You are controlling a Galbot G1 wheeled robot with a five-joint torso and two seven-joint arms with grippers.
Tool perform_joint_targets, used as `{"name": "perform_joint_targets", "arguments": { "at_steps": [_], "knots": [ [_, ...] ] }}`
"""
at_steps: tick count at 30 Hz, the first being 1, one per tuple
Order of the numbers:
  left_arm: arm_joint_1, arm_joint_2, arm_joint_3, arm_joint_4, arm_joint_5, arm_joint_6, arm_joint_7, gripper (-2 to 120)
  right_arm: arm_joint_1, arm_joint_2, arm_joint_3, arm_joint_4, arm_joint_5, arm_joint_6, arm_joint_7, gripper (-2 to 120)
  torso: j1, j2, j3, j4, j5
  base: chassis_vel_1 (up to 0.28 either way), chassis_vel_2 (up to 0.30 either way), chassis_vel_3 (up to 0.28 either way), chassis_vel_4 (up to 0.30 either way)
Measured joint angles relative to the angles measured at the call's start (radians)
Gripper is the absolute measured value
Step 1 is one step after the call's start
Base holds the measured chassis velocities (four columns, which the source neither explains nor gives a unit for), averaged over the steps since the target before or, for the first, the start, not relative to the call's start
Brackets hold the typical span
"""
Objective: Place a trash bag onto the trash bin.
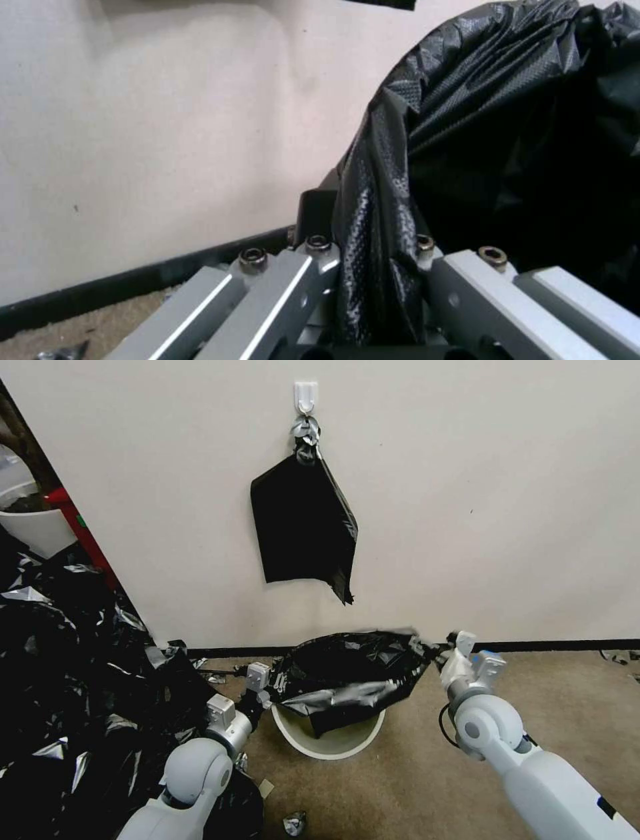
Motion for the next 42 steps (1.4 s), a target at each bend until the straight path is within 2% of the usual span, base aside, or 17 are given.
{"name": "perform_joint_targets", "arguments": {
  "at_steps": [1,3,6,7,12,13,17,19,24,26,27,30,31,35,36,39,42],
  "knots": [
    [0.0,0.0,0.0,0.0,0.0,0.0,0.0,5,0.0,0.0,0.0,0.0,0.0,0.0,0.0,100,0.0,0.0,0.0,0.0,0.0,0.0,0.0,0.0,0.0],
    [0.0,0.003,0.001,0.002,0.001,-0.001,0.0,5,0.003,-0.02,-0.013,0.0,-0.031,-0.079,-0.03,100,0.0,0.0,0.0,0.0001,0.0001,0.0,0.0,0.0,0.0],
    [-0.007,0.012,-0.001,0.018,0.001,-0.003,0.0,5,-0.008,-0.092,-0.016,0.029,-0.062,-0.181,-0.133,100,0.0,0.0,0.0,-0.0001,-0.0001,0.0,0.0,0.0,0.0],
    [-0.007,0.012,-0.001,0.018,0.001,-0.003,0.0,5,-0.008,-0.092,-0.016,0.029,-0.062,-0.181,-0.133,100,0.0,0.0,0.0,-0.0001,-0.0001,0.0,0.0,0.0,0.0],
    [-0.014,0.012,0.002,0.033,0.002,-0.005,0.001,5,-0.017,-0.176,0.026,0.081,-0.038,-0.245,-0.3,100,0.0,0.0,0.0,-0.0002,-0.0001,0.0,0.0,0.0,0.0],
    [-0.014,0.012,0.002,0.033,0.002,-0.005,0.001,5,-0.017,-0.176,0.026,0.081,-0.038,-0.245,-0.3,100,0.0,0.0,0.0,-0.0002,-0.0001,0.0,0.0,0.0,0.0],
    [-0.016,0.01,0.004,0.036,0.003,-0.006,0.004,5,-0.025,-0.19,0.066,0.102,-0.048,-0.283,-0.429,100,0.0,0.0,0.0,-0.0001,0.0,0.0,0.0,0.0,0.0],
    [-0.016,0.01,0.003,0.036,0.003,-0.006,0.004,5,-0.027,-0.186,0.079,0.106,-0.065,-0.284,-0.444,100,0.0,0.0,0.0,-0.0001,-0.0001,0.0,0.0,0.0,0.0],
    [-0.019,0.01,-0.005,0.032,-0.013,0.003,-0.035,5,-0.064,-0.159,0.117,0.153,-0.223,-0.172,-0.453,100,0.0,0.0,0.0,0.0001,0.0,0.0,0.0,0.0,0.0],
    [-0.029,0.011,-0.005,0.018,-0.051,0.045,-0.1,5,-0.136,-0.16,0.122,0.246,-0.336,-0.021,-0.449,100,0.0,0.0,0.0,0.0001,-0.0002,0.0,0.0,0.0,0.0],
    [-0.029,0.011,-0.005,0.018,-0.051,0.045,-0.1,5,-0.136,-0.16,0.122,0.246,-0.336,-0.021,-0.449,100,0.0,0.0,0.0,0.0001,-0.0002,0.0,0.0,0.0,0.0],
    [-0.051,0.01,-0.004,0.001,-0.122,0.109,-0.19,5,-0.264,-0.163,0.087,0.361,-0.46,0.095,-0.46,100,0.0,0.0,0.0,-0.0001,-0.0002,0.0,0.0,0.0,0.0],
    [-0.051,0.01,-0.004,0.001,-0.122,0.109,-0.19,5,-0.264,-0.163,0.087,0.361,-0.46,0.095,-0.46,100,0.0,0.0,0.0,-0.0001,-0.0002,0.0,0.0,0.0,0.0],
    [-0.068,0.008,-0.001,-0.009,-0.159,0.142,-0.226,5,-0.357,-0.144,0.04,0.376,-0.705,0.201,-0.542,100,0.0,0.0,0.0,-0.0003,-0.0001,0.0,0.0,0.0,0.0],
    [-0.068,0.008,-0.001,-0.009,-0.159,0.142,-0.226,5,-0.357,-0.144,0.04,0.376,-0.705,0.201,-0.542,100,0.0,0.0,0.0,-0.0003,-0.0001,0.0,0.0,0.0,0.0],
    [-0.066,0.007,0.001,-0.023,-0.159,0.144,-0.226,5,-0.363,-0.137,0.055,0.332,-0.852,0.247,-0.64,100,0.0,0.0,0.0,0.0,-0.0001,0.0,0.0,0.0,0.0],
    [-0.059,0.007,0.001,-0.032,-0.159,0.144,-0.226,5,-0.357,-0.137,0.056,0.312,-0.885,0.25,-0.66,100,0.0,0.0,0.0,-0.0001,0.0,0.0,0.0,0.0,0.0]
  ]
}}
